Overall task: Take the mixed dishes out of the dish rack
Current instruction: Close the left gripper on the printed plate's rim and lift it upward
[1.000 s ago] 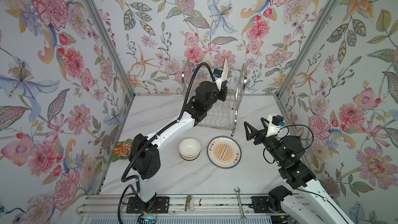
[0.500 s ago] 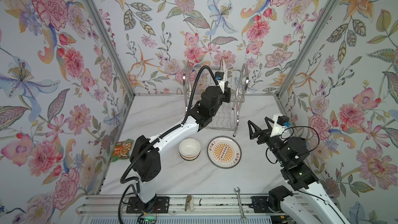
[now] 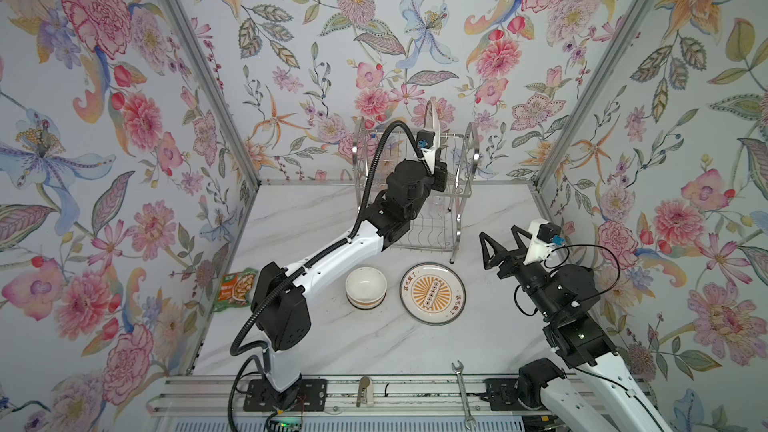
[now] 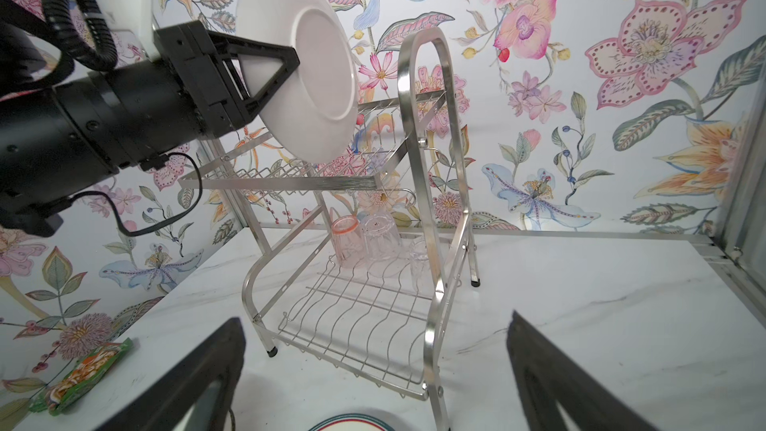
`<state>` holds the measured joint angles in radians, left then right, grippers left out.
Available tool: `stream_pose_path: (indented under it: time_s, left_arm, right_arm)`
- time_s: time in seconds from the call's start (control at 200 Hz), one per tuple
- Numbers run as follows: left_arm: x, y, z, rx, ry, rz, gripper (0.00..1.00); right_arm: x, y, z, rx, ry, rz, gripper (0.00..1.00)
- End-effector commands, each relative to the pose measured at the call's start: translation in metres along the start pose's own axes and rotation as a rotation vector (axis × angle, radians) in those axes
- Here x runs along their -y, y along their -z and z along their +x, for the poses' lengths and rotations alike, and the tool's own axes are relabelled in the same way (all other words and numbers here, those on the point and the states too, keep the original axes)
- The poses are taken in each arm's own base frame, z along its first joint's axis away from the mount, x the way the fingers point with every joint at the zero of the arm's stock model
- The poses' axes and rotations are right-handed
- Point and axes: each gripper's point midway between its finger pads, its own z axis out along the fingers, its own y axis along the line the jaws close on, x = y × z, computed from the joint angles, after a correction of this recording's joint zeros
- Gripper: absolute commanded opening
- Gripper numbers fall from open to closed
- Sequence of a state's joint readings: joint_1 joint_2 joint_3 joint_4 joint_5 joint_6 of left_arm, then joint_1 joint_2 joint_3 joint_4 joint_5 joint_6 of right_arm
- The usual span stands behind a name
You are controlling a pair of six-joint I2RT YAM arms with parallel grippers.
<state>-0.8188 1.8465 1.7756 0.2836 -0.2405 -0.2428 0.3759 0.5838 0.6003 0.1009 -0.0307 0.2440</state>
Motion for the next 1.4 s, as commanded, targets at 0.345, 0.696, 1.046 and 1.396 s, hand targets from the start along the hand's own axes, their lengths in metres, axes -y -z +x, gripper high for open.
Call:
stream_pose_path:
  time_s: [0.345,0.696,1.046,1.396]
  left_arm:
    - [0.023,0.076,-0.129,0.341,-0.057,0.223,0.0]
    - [0.009,0.16,-0.116,0.307,-0.187,0.308,0.0]
    - [-0.016,0.23,-0.062,0.177,-0.41,0.314,0.0]
    - [-0.046,0.27,0.026,-0.098,-0.753,0.287,0.0]
  right_arm:
    - [-0.002,-0.006,-0.004,-0.027,-0.086,-0.006,0.99]
    - [0.0,-0.005,-0.003,-0.066,-0.225,0.012,0.99]
    - [-0.017,-0.012,0.014,-0.233,-0.392,-0.044,0.99]
    - [-0.037,-0.015,0.019,-0.345,-0.524,-0.12,0.98]
